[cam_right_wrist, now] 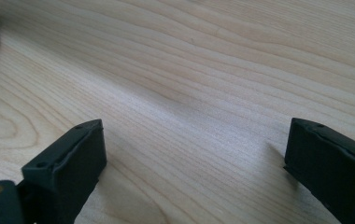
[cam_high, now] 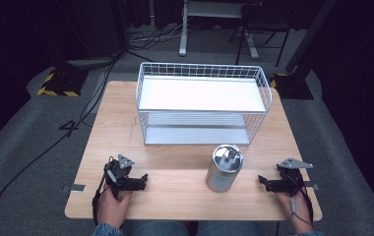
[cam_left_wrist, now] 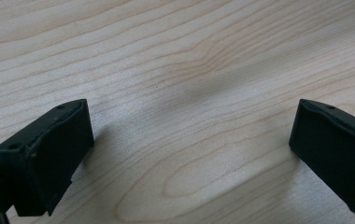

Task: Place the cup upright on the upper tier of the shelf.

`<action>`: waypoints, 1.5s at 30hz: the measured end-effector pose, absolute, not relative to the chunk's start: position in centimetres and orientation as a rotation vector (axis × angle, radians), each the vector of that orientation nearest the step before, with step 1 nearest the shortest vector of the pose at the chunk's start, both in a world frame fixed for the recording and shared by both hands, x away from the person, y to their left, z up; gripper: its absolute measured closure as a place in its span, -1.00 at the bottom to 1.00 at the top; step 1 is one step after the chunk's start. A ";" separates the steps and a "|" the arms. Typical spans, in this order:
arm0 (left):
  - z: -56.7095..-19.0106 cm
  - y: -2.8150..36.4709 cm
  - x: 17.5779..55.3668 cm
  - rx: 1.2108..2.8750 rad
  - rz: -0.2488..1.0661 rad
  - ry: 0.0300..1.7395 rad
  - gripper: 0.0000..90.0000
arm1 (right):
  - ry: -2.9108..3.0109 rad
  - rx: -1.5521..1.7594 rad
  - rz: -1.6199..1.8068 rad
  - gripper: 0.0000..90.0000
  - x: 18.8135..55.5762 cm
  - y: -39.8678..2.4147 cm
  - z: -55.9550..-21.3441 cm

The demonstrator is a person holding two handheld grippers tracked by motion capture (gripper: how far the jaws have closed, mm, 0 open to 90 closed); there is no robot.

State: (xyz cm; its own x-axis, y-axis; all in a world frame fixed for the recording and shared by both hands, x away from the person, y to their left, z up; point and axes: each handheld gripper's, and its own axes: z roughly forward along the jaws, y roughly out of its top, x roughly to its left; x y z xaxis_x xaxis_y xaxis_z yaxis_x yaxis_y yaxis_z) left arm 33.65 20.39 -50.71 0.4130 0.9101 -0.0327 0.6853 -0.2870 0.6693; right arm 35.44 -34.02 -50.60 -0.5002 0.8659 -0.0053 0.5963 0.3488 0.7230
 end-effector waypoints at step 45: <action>-50.7 20.2 33.4 2.070 0.474 1.337 -0.99 | 2.197 1.259 1.104 -0.93 33.6 -34.1 -47.1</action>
State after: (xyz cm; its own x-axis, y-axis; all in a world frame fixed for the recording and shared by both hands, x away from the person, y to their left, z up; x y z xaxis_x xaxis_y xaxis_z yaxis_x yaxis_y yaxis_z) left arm 33.43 20.17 -50.70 0.4223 0.9058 -0.0332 0.6826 -0.2937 0.6692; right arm 33.62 -34.07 -47.11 -0.5286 0.8469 0.0573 0.5513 0.2912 0.7818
